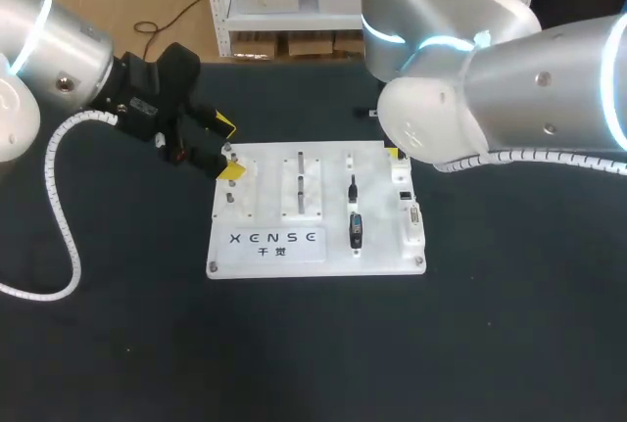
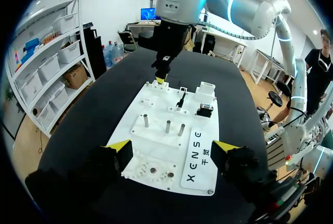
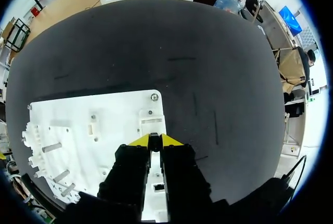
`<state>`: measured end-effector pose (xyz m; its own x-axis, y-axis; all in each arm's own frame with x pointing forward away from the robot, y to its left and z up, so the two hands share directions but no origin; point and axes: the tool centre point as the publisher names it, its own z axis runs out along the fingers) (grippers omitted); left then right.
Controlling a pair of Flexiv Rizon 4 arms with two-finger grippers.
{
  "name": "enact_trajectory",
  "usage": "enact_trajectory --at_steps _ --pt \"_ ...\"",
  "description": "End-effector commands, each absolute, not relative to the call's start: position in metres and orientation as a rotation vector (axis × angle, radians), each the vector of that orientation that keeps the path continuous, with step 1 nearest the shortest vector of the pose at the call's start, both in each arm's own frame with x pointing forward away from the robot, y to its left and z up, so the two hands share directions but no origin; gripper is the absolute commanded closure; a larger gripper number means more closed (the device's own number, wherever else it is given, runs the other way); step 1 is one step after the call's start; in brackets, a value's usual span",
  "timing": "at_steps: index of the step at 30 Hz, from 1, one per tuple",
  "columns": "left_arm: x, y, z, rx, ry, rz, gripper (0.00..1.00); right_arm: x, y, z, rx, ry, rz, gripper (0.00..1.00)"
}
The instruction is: Insert the USB connector, Ethernet cable, and multi-pin plug into their matching sockets one by one.
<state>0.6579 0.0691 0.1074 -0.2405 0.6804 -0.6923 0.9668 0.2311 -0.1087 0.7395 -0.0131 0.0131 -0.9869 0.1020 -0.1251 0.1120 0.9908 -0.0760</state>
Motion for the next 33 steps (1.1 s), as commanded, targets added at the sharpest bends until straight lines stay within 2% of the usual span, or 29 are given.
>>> enact_trajectory --at_steps 1,2,3,4,5,6,18,33 --pt "0.659 0.069 0.108 1.510 2.002 -0.735 0.00 0.741 -0.019 -0.015 0.156 3.018 -0.126 1.00" --pt "0.659 0.069 0.108 1.510 2.002 -0.735 0.00 0.741 -0.019 -0.012 0.154 3.010 -0.123 1.00" --pt "0.659 0.069 0.108 1.510 2.002 -0.735 0.00 0.741 -0.019 -0.008 0.148 2.996 -0.117 0.91" --pt "0.659 0.069 0.108 1.510 2.002 -0.735 0.00 0.741 -0.020 -0.003 0.147 2.982 -0.117 0.68" --pt "0.659 0.069 0.108 1.510 2.002 -0.735 0.00 0.742 -0.020 0.002 0.148 2.971 -0.112 0.23" --pt "0.659 0.069 0.108 1.510 2.002 -0.735 0.00 0.742 -0.020 0.007 0.147 2.959 -0.090 0.00" --pt "0.659 0.069 0.108 1.510 2.002 -0.735 0.00 0.730 0.006 0.066 0.105 2.862 -0.018 0.00" --pt "0.659 0.069 0.108 1.510 2.002 -0.735 0.00 0.677 0.055 0.038 0.031 2.964 -0.046 0.00"
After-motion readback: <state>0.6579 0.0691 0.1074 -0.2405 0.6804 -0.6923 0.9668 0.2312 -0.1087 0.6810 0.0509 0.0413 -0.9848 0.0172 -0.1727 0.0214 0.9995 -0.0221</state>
